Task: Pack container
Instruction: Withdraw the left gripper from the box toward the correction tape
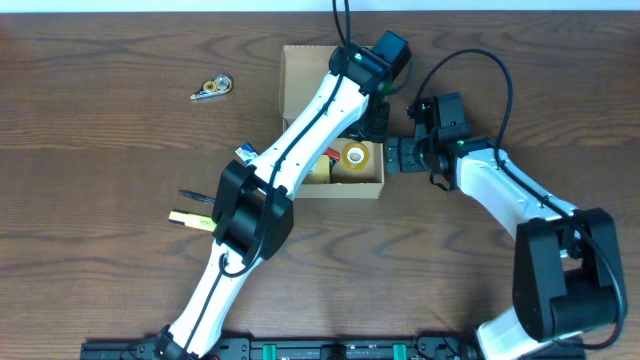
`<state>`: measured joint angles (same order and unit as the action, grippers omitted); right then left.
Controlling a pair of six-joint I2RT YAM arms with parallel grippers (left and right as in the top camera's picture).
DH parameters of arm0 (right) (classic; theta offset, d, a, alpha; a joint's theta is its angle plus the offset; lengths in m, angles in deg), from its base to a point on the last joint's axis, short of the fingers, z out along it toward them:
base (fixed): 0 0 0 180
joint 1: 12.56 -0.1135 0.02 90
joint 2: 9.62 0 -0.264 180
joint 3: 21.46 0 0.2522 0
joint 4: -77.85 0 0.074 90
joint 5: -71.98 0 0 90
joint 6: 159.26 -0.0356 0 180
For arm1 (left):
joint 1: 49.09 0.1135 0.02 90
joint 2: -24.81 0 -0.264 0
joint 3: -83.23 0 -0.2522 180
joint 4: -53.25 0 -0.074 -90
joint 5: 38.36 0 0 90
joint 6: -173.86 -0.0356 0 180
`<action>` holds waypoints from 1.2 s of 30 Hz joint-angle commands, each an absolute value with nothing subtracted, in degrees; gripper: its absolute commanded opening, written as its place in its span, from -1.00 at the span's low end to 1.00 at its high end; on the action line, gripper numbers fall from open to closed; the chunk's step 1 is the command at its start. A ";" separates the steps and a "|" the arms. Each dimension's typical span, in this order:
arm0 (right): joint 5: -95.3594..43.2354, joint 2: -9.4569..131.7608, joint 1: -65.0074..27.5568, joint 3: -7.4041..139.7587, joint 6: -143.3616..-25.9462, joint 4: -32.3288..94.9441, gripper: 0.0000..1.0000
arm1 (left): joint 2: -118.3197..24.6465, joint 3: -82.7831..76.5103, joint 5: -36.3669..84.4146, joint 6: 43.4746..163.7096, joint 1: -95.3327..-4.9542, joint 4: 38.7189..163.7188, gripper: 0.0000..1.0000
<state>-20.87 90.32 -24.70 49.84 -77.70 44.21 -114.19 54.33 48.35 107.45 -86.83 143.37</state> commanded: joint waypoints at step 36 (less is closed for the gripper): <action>-20.85 90.84 -24.55 49.71 -76.87 44.15 0.99 | -93.07 63.31 61.68 95.95 -56.71 150.71 -0.88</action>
<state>-20.87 90.32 -24.70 49.84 -77.70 44.21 -94.45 62.35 59.85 99.32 -59.09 150.98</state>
